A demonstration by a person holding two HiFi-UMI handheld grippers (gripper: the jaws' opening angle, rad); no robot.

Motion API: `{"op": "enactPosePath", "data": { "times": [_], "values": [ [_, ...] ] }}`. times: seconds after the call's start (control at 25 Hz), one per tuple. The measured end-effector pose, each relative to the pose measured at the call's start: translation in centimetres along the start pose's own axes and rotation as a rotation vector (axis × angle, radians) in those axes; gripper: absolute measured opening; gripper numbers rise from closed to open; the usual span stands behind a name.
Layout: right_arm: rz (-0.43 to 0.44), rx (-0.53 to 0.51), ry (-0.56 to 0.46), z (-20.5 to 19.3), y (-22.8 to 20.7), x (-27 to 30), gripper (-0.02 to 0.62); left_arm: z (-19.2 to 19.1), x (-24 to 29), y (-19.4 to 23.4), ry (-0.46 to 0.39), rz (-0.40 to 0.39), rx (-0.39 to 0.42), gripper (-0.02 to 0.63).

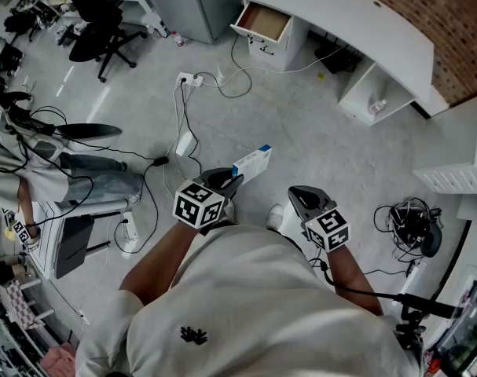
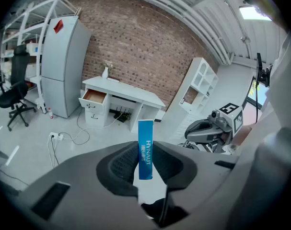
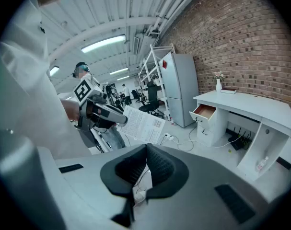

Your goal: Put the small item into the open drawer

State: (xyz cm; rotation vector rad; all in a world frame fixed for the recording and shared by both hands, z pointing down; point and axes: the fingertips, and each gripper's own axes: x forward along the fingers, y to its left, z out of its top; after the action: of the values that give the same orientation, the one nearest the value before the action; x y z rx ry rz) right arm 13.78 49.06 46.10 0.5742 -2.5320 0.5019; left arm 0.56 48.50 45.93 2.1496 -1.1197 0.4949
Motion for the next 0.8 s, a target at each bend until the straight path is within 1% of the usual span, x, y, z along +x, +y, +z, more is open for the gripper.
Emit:
{"op": "enactPosePath", "data": {
  "times": [0.2,0.4,0.56,0.72,0.8],
  "values": [
    [0.026,-0.025,0.007,2.7,5.3,6.7,0.029,-2.7,-5.9,7.6,-0.016,0.045,-0.027,0.097],
    [0.009,-0.017,0.021,4.6,9.1,12.5,0.029,-4.9,-10.3,13.4,-0.033,0.037,-0.06,0.097],
    [-0.031,0.044,-0.017,5.7,11.0,16.0,0.031,-6.5,-11.9,17.4,-0.02,0.019,-0.056,0.097],
    [-0.067,0.066,-0.004,6.2,11.7,18.1,0.037,-6.4,-11.7,20.6,0.009,0.006,-0.042,0.097],
    [-0.082,0.068,0.003,6.4,10.6,18.7,0.109,-5.7,-10.5,21.6,0.014,-0.002,-0.04,0.097]
  ]
}}
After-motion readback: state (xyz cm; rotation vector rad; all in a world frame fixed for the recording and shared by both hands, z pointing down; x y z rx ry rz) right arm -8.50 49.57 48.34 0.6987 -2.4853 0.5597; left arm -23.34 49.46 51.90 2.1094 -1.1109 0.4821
